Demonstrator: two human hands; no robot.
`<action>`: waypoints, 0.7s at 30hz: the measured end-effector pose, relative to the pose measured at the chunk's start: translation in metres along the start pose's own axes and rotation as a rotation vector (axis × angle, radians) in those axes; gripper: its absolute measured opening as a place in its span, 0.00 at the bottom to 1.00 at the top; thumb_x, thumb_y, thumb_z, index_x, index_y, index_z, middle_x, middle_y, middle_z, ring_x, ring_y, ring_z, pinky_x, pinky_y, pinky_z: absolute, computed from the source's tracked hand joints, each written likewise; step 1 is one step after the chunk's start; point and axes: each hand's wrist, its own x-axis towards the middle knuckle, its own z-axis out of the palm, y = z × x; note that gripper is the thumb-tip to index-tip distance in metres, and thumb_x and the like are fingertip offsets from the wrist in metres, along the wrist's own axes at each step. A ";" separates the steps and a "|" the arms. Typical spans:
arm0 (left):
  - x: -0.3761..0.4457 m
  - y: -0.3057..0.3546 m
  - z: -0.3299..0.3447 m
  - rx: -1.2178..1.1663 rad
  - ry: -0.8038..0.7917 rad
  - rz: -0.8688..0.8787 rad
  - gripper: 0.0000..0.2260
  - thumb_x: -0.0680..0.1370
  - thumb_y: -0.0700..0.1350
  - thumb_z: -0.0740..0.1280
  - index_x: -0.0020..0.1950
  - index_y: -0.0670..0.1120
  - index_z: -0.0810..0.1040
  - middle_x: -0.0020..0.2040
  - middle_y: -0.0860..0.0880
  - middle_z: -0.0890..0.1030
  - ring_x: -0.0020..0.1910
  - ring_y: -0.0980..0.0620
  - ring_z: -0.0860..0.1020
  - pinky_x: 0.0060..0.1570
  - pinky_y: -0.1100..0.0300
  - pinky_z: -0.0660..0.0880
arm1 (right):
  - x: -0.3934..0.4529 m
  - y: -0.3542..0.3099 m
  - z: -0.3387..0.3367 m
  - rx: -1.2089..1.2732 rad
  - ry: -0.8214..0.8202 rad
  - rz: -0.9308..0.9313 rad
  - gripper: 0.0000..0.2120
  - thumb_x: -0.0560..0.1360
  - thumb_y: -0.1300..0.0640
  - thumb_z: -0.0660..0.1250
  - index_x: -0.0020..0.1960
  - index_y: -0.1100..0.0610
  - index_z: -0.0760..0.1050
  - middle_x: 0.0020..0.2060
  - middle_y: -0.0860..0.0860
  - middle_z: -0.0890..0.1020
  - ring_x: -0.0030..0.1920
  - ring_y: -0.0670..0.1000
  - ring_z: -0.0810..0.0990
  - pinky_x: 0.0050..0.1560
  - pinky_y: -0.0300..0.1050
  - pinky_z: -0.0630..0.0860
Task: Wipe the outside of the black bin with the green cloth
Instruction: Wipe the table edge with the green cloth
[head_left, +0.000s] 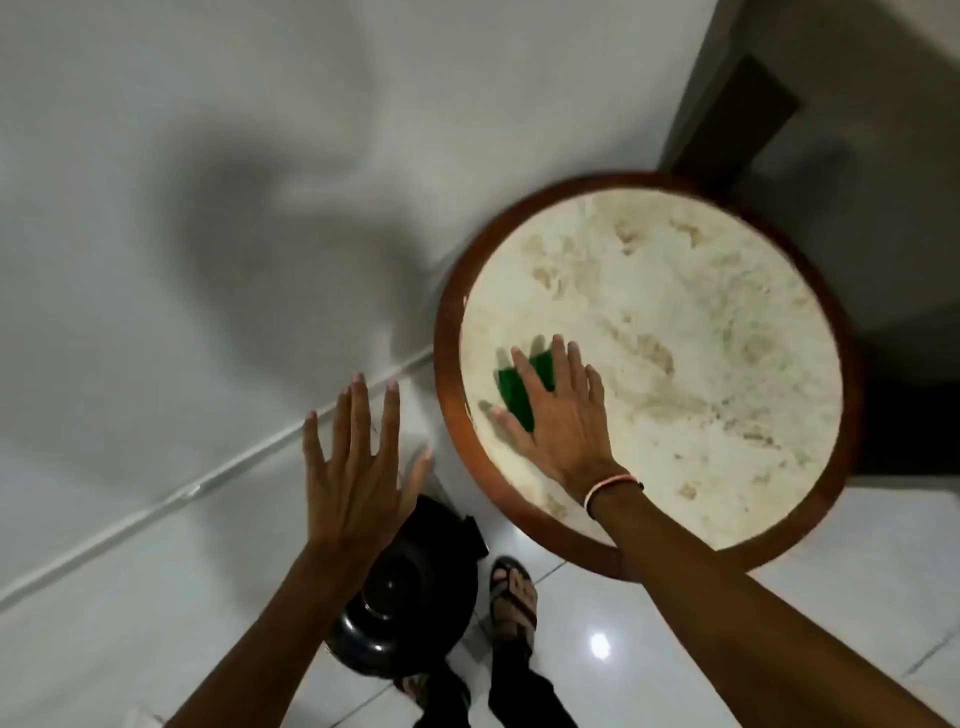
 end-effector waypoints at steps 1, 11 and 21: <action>-0.002 0.000 0.020 -0.010 -0.068 0.000 0.38 0.82 0.66 0.52 0.85 0.43 0.60 0.84 0.33 0.61 0.81 0.33 0.67 0.78 0.29 0.65 | 0.006 0.002 0.011 0.015 -0.011 0.036 0.35 0.81 0.31 0.54 0.84 0.44 0.54 0.84 0.64 0.53 0.85 0.67 0.52 0.82 0.64 0.55; -0.023 0.029 0.222 0.119 -0.444 0.401 0.38 0.77 0.71 0.65 0.79 0.46 0.73 0.75 0.33 0.76 0.76 0.33 0.74 0.73 0.30 0.71 | 0.026 0.010 0.084 0.044 0.361 0.138 0.25 0.77 0.43 0.64 0.73 0.48 0.74 0.76 0.62 0.71 0.77 0.65 0.69 0.69 0.62 0.68; -0.018 0.023 0.272 0.120 -0.419 0.589 0.27 0.81 0.63 0.61 0.71 0.46 0.74 0.67 0.35 0.77 0.69 0.34 0.76 0.79 0.36 0.64 | 0.012 0.002 0.068 0.296 0.428 -0.019 0.23 0.77 0.54 0.68 0.71 0.57 0.77 0.69 0.60 0.76 0.69 0.59 0.76 0.65 0.54 0.75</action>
